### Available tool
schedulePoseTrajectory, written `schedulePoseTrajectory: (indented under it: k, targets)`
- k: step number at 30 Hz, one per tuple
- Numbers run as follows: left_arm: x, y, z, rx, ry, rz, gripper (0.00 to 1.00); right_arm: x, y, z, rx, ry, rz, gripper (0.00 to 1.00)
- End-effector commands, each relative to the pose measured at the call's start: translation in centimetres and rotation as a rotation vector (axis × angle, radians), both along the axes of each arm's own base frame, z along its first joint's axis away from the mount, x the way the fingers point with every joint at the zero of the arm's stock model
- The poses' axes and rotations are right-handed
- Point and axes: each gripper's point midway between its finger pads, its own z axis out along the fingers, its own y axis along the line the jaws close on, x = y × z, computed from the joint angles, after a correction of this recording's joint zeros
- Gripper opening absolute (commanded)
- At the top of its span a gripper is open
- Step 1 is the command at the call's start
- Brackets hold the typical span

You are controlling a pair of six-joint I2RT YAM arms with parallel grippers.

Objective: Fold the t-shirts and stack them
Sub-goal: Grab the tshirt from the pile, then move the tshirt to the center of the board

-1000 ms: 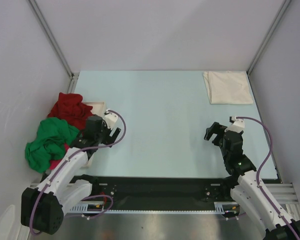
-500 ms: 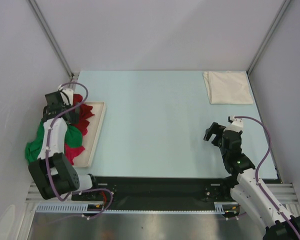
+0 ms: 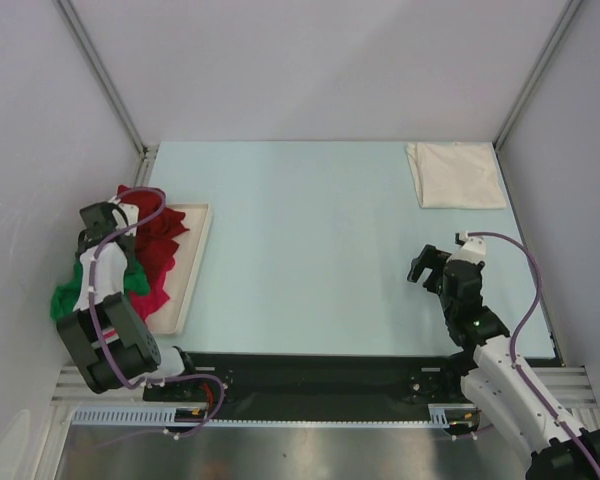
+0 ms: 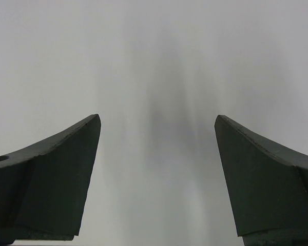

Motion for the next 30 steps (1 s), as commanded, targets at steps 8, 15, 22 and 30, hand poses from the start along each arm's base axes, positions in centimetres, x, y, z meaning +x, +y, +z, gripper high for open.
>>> schedulePoseTrajectory:
  k: [8, 15, 22, 30]
  targets:
    - [1.6, -7.7, 18.0, -0.045, -0.440, -0.260, 0.00, 0.7, 0.2, 3.4, 0.021, -0.078, -0.002, 0.97]
    - [1.5, -24.7, 30.0, -0.212, -0.679, -0.768, 0.01, 1.4, 2.0, 7.5, 0.098, -0.119, 0.064, 1.00]
    - [-1.3, -41.6, 28.9, -0.355, -0.516, -1.246, 0.00, 1.2, 3.1, 11.6, 0.156, -0.135, 0.127, 1.00]
    - [-0.4, -52.2, 19.4, -0.593, -0.269, -1.452, 0.00, 1.0, 1.9, 9.7, 0.180, 0.000, 0.103, 1.00]
